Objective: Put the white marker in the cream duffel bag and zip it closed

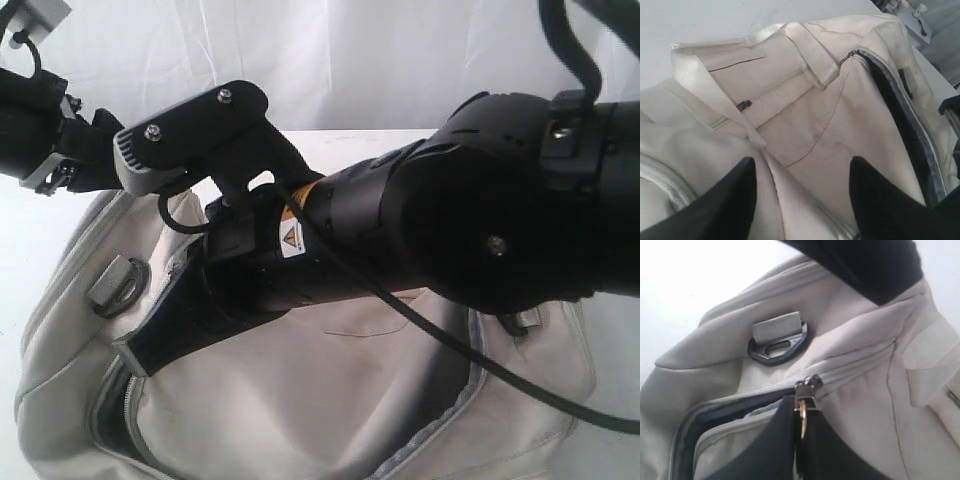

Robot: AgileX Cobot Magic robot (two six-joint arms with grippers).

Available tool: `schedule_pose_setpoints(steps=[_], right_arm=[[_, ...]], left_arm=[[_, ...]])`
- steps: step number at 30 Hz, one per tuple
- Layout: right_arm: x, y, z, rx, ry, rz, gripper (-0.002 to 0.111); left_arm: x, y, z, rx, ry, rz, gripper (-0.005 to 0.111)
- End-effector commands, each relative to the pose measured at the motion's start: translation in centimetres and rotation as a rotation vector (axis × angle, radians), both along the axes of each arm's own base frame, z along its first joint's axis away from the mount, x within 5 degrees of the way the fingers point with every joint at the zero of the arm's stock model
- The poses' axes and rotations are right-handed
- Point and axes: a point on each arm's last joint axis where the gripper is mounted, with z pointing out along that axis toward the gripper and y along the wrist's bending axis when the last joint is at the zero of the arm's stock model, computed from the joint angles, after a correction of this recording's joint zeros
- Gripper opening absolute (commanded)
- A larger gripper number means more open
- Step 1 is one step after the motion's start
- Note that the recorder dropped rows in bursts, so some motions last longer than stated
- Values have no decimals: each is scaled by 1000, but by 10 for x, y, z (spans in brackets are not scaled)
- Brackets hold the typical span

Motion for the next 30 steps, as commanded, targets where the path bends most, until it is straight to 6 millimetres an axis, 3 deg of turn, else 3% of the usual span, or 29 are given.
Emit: schedule_pose_setpoints(steps=[1, 6, 13, 21, 30], right_arm=[[0, -3, 5, -13, -63, 20, 0], [2, -4, 5, -35, -100, 31, 0], [19, -14, 5, -43, -105, -27, 0], [23, -12, 20, -31, -158, -14, 0], [19, -6, 18, -102, -200, 67, 0]], left_arm=[[-6, -3, 1, -30, 31, -32, 59], [-8, -3, 1, -32, 42, -46, 59], [-12, -2, 7, 11, 82, -83, 59], [-13, -7, -2, 48, 129, -93, 59], [-3, -16, -14, 64, 148, -89, 59]])
